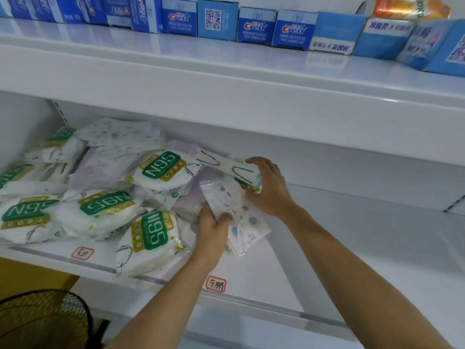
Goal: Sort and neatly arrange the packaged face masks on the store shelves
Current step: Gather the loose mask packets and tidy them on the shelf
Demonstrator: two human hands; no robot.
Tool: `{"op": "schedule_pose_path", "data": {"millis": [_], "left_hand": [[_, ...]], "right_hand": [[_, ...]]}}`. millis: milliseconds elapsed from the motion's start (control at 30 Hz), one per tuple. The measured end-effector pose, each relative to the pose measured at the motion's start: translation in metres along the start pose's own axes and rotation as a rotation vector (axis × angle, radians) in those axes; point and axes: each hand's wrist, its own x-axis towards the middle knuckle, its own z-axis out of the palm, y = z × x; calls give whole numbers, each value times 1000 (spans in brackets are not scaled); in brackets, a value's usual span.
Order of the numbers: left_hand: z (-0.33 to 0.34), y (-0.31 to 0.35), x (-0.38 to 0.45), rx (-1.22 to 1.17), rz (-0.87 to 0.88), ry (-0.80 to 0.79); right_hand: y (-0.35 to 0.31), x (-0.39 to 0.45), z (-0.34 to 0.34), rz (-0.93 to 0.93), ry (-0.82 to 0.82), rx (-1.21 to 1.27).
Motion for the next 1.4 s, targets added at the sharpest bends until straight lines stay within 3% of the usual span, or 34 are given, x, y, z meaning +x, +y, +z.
{"op": "schedule_pose_path", "data": {"millis": [67, 100, 167, 267, 367, 433, 533, 567, 767, 900, 1000, 1233, 1333, 1400], "left_hand": [[2, 1, -1, 27, 25, 9], [4, 2, -2, 38, 30, 8], [5, 2, -3, 53, 29, 8], [6, 3, -2, 81, 34, -5], [6, 6, -5, 104, 17, -9], [8, 9, -7, 88, 1, 6], [12, 26, -10, -14, -32, 56], [11, 35, -11, -36, -24, 67], [-46, 86, -9, -172, -27, 148], [-107, 100, -8, -240, 8, 368], [-130, 89, -4, -195, -20, 378], [-138, 63, -12, 45, 57, 210], [-141, 66, -9, -11, 50, 201], [-142, 73, -7, -85, 30, 210]], "right_hand": [[2, 31, 3, -65, -218, -142], [5, 38, 5, -40, -213, -150], [14, 43, 7, 56, 38, -100], [24, 29, 5, 41, 484, -81], [36, 16, -1, 31, 586, -83], [47, 9, -5, -62, 496, -129], [58, 1, -3, -190, 36, -198], [57, 0, -3, -203, -39, -186], [-16, 19, 10, -228, 204, 39], [-92, 34, 41, -166, -43, 122], [-121, 45, 68, 5, -205, 3], [-87, 33, 37, 180, 175, 169], [-69, 32, 18, 282, 127, -36], [-77, 34, 19, 237, 101, -200]]}}
